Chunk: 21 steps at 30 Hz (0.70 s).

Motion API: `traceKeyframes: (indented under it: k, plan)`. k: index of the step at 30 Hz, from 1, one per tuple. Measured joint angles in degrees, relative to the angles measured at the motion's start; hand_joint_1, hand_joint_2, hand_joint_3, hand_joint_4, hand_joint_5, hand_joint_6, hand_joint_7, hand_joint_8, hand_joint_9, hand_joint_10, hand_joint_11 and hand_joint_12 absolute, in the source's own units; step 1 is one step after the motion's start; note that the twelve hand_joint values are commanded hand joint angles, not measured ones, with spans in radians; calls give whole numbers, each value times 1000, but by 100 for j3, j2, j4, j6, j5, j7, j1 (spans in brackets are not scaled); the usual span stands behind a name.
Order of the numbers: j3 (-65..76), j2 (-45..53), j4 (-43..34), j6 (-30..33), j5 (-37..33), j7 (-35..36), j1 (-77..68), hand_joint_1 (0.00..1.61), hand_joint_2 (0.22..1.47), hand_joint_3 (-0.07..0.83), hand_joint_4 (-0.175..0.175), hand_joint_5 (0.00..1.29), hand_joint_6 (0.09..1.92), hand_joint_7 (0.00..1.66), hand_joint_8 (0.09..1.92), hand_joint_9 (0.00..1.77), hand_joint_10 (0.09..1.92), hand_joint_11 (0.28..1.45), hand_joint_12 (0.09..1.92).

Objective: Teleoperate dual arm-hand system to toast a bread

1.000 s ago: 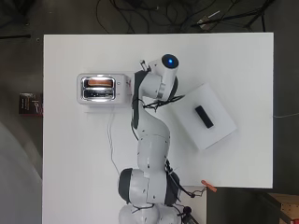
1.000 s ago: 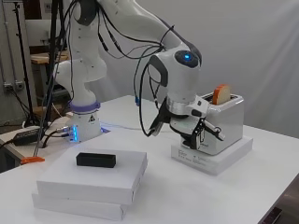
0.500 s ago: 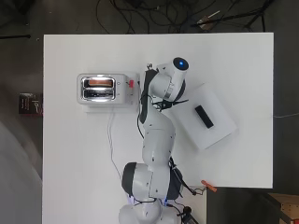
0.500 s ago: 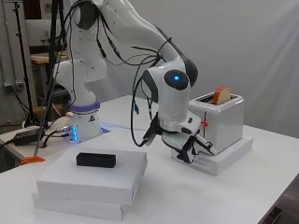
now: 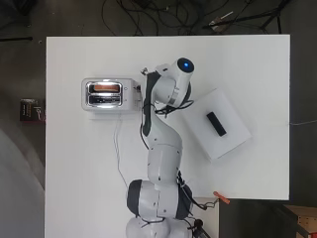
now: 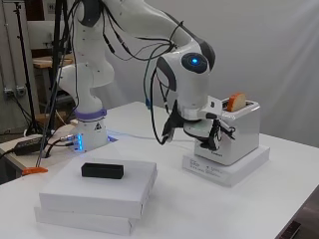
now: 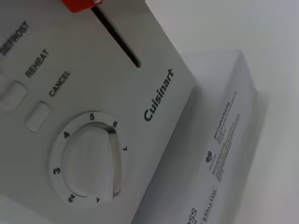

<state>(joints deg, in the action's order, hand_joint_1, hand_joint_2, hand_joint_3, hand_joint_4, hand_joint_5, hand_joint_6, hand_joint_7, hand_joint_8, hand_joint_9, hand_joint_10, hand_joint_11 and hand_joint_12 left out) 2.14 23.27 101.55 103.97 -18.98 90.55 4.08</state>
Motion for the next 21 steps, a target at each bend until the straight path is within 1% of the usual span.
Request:
traceKeyframes:
  k: [1,3,6,8,9,10,11,12,14,15,16,17,18,20,21]
  plan:
    - [-10,30,-11,11,-69,85,-7,223,1144,-2,-147,333,87,1248,1920,1590,1920,1249,1920]
    - [-19,143,-78,21,-24,-21,-16,207,1137,-3,-159,280,87,1247,1920,1594,1920,1255,1920]
    - [-16,446,-213,52,149,-650,-15,198,1129,-3,-161,275,87,1282,1920,1618,1920,1276,1917]
    - [-13,656,-278,86,177,-944,-7,194,1127,-2,-160,285,87,1304,1920,1633,1920,1288,1912]
    - [-9,796,-307,113,171,-995,3,268,1145,1,-152,320,87,1314,1920,1639,1920,1293,1905]
    - [-9,921,-328,152,159,-1002,12,484,1185,6,-140,370,87,1314,1920,1637,1920,1287,1901]
    - [-7,1016,-343,174,122,-970,29,598,1220,11,-135,396,87,1312,1920,1632,1920,1275,1895]
    - [2,1073,-357,167,29,-904,59,594,1236,12,-135,403,87,1311,1920,1626,1920,1264,1889]
    - [25,1172,-351,158,-247,-754,105,524,1246,9,-138,400,87,1309,1920,1613,1920,1232,1880]
    - [37,1200,-346,164,-362,-733,115,395,1213,-1,-140,394,87,1292,1920,1600,1920,1220,1878]
    - [49,1202,-326,178,-413,-745,118,266,1170,-10,-143,373,87,1240,1920,1554,1920,1202,1878]
    - [51,1170,-295,208,-393,-767,111,182,1138,-12,-143,354,87,1186,1920,1505,1920,1181,1884]
    - [47,1102,-270,240,-324,-808,102,137,1122,-9,-140,352,87,1177,1920,1498,1920,1190,1894]
    - [52,782,-230,265,-149,-888,110,96,1101,-6,-136,365,87,1209,1920,1544,1920,1248,1891]
    - [29,510,-165,313,-63,-898,95,90,1094,-5,-132,382,87,1182,1920,1530,1920,1239,1889]
